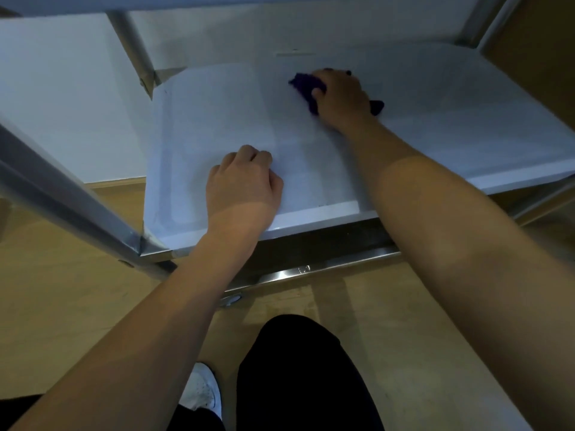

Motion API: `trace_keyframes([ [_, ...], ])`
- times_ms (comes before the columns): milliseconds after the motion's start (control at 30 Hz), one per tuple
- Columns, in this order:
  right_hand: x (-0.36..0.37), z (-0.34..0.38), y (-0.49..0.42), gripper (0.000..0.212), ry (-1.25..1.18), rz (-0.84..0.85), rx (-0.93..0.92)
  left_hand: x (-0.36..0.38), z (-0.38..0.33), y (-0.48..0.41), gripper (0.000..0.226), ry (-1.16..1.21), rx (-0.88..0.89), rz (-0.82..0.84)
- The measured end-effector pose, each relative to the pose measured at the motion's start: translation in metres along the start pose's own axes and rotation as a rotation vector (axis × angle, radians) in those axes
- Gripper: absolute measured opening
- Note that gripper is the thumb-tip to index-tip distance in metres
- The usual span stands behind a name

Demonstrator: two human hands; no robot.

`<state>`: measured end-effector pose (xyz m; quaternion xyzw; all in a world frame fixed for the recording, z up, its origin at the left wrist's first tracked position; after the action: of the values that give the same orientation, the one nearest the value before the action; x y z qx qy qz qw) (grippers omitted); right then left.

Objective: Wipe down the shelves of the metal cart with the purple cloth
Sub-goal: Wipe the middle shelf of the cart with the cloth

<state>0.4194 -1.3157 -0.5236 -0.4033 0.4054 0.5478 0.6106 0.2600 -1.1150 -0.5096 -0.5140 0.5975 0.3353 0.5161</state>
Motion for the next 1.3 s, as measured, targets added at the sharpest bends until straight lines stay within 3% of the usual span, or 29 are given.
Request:
trace_keyframes([
  [167,0.009,0.026,0.038,0.041,-0.021,0.106,-0.222,-0.003,-0.003,-0.001,0.031,-0.065,-0.005,0.02],
  [233,0.007,0.011,0.057,0.04,0.0,0.102,-0.22,-0.004,-0.007,-0.003,0.03,-0.093,0.001,0.032],
  [567,-0.04,-0.097,0.097,0.042,0.05,0.029,0.031,0.031,-0.12,-0.041,0.035,-0.026,0.381,0.141],
  [800,-0.077,-0.186,0.127,0.041,0.078,-0.07,0.239,0.049,-0.164,-0.07,0.032,0.078,0.451,0.127],
  [1067,-0.117,-0.277,0.121,0.039,0.087,-0.101,0.603,0.064,-0.173,-0.07,0.04,0.153,0.438,0.115],
  [1133,-0.108,-0.256,0.099,0.041,0.056,-0.087,0.545,0.063,-0.174,-0.07,0.038,0.152,0.43,0.115],
  [1300,-0.063,-0.163,0.066,0.041,0.026,0.027,0.068,0.061,-0.165,-0.069,0.03,0.226,0.434,0.061],
])
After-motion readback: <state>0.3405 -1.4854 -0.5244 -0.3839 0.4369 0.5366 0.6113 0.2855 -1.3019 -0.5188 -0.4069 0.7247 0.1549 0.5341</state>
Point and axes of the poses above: each hand's wrist, its own y-axis away from the middle knuckle, its own x-axis out of the palm, z = x × y, the point moved 6 cm from there along -y, towards the middle knuckle, and after that the axes turned 12 degrees about z, right-handed, at the moved point
